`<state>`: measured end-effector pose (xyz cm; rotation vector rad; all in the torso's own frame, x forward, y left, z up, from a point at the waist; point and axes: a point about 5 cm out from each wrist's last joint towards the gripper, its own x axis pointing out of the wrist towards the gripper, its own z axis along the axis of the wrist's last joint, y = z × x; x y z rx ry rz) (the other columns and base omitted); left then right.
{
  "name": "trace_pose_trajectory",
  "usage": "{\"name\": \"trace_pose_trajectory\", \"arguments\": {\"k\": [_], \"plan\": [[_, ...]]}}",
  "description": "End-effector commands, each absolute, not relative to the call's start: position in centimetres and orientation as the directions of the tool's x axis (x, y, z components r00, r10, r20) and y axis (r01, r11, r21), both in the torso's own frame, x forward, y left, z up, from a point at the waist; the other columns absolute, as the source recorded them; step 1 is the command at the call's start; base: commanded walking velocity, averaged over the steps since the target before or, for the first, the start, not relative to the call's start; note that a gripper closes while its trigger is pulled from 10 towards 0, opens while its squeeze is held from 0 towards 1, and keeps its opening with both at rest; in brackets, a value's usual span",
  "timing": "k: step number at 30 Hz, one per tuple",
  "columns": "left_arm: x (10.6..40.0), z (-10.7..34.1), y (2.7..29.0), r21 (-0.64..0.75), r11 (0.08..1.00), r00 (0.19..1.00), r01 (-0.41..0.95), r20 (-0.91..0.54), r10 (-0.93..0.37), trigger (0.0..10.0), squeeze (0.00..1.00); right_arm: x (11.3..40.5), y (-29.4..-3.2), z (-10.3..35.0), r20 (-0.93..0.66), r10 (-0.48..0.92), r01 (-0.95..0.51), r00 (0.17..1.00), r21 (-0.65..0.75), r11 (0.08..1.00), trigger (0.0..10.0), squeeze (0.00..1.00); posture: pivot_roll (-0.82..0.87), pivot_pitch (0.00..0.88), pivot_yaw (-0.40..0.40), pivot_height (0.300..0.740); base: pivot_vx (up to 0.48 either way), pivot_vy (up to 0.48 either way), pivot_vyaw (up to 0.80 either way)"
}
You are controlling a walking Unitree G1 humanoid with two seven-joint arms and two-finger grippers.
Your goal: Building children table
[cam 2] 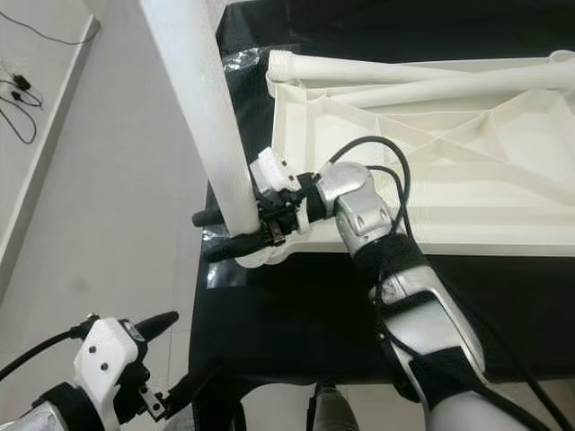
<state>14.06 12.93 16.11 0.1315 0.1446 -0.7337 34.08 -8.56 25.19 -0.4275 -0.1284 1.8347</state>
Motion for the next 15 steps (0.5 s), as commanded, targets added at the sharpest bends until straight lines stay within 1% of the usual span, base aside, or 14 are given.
{"name": "trace_pose_trajectory", "arguments": {"k": [1,6,9,15], "plan": [[13.5,15.9,13.1,0.062,0.735,0.728,0.676,-0.211,-0.652,10.0,0.0,34.2,-7.8,24.6,-0.237,0.935,-0.901,-0.265,-0.284,-0.328,10.0,0.0,0.16,0.335,0.093,0.74,0.0,0.0,0.0],[13.0,15.9,13.0,0.054,0.736,0.727,0.675,-0.217,-0.652,10.0,0.0,34.7,-8.1,26.0,-0.185,0.951,-0.908,-0.248,-0.297,-0.295,10.0,0.0,0.17,0.336,0.091,0.74,0.0,0.0,0.0],[12.6,16.0,13.0,0.044,0.735,0.724,0.677,-0.221,-0.653,10.0,0.0,35.0,-9.3,26.9,-0.144,0.964,-0.92,-0.224,-0.295,-0.258,10.0,0.0,0.17,0.341,0.095,0.74,0.0,0.0,0.0],[12.3,16.1,13.0,0.037,0.732,0.72,0.68,-0.224,-0.657,10.0,0.0,35.0,-10.2,26.9,-0.129,0.968,-0.929,-0.214,-0.279,-0.243,10.0,0.0,0.17,0.345,0.1,0.74,0.0,0.0,0.0]]}}
